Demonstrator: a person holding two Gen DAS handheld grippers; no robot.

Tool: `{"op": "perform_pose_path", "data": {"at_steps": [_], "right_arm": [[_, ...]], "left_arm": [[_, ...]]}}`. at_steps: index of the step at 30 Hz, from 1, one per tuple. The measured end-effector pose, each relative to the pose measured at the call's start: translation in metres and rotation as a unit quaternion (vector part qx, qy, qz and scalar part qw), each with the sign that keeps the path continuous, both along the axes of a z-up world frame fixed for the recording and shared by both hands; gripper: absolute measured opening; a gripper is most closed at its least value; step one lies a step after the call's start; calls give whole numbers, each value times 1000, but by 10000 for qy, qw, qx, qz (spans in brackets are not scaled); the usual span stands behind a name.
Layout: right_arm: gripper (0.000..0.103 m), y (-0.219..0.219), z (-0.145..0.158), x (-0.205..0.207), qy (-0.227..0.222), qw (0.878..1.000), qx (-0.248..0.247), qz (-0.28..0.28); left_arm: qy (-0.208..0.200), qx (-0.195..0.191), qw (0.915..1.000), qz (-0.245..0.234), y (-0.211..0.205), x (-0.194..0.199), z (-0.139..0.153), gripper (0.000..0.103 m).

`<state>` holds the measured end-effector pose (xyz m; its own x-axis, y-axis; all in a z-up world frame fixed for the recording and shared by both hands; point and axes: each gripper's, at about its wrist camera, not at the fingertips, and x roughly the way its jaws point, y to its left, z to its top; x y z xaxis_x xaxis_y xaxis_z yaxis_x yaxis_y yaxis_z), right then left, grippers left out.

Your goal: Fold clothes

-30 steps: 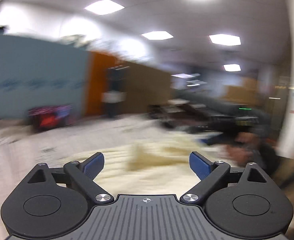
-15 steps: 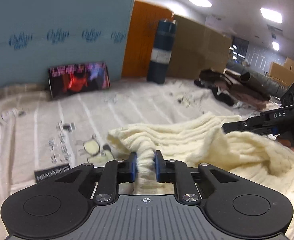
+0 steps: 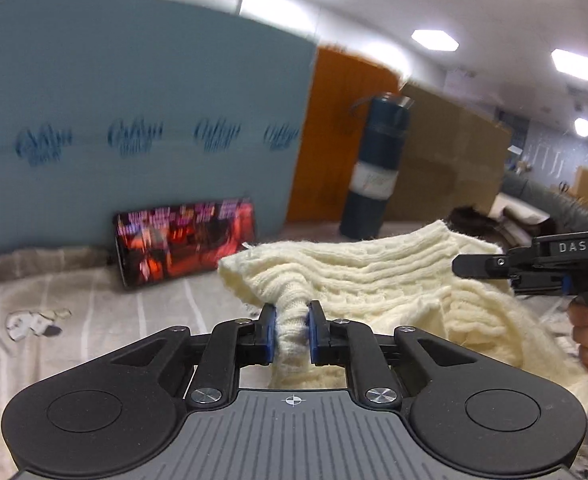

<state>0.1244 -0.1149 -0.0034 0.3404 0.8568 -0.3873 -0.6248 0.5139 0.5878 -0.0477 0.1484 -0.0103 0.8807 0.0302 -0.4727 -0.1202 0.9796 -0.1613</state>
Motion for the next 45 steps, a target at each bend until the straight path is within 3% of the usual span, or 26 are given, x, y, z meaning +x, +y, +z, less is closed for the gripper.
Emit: {"op": "perform_pose_path", "data": {"at_steps": [2,4,6,8,10,11,13,16,20,21,22,24,28,32,35,37,41,43,45], "right_arm": [[20,5,-13,8,101,9999,-123,1],[21,6,-23,15,228,9996,-161,-8],[26,3,-30,21,379,9992,-128,-28],[33,-5,-28,24,465,9988,-32,-125],[42,-14,-20,19,211,9996,28,-187],[48,-19,-16,15,61,9998,63,-190],[70,-24,-8,9,-12,9999,157,3],[79,-22,-3,-2,26,9986,163,498],[81,0,-4,-31,-296,9940,-464,943],[73,3,-5,-39,-444,9926,-652,926],[52,2,-6,-46,-581,9918,-786,827],[22,-1,-8,-59,-846,9891,-1037,620],[19,-37,-6,-72,-1016,9912,-825,-198],[20,-78,-5,-87,-1205,9845,-753,-1027],[25,-95,-16,-92,-1011,9815,-950,-1320],[40,-104,-26,-91,-707,9791,-1165,-1510],[53,-123,-36,-84,-373,9722,-1346,-1881],[69,-129,-29,-85,-584,9591,-1502,-2328],[69,-132,-18,-87,-929,9461,-1563,-2681]], "left_arm": [[219,1,9997,89,5,13,-11,21],[334,61,9992,214,8,17,-22,32],[300,-9,9987,414,14,12,-24,57],[217,-55,9992,340,16,4,-22,59],[106,-86,9999,104,15,-7,-16,64],[51,-102,9999,-14,15,-12,-14,73],[-60,-134,9996,-250,14,-23,-8,89],[-36,-118,9976,-685,6,-37,-6,90],[180,62,9939,-1086,-11,-47,-15,93],[168,82,9939,-1083,-12,-48,-16,94],[156,103,9940,-1080,-14,-50,-17,94],[132,144,9940,-1074,-17,-52,-19,94],[75,212,9941,-1066,-21,-57,-22,94],[4,256,9938,-1077,-23,-60,-20,94],[26,357,9933,-1102,-26,-60,-20,94],[75,462,9928,-1105,-30,-60,-21,94],[81,670,9909,-1162,-36,-61,-21,94],[76,742,9901,-1185,-38,-62,-22,94],[73,796,9896,-1197,-40,-62,-22,94]]}}
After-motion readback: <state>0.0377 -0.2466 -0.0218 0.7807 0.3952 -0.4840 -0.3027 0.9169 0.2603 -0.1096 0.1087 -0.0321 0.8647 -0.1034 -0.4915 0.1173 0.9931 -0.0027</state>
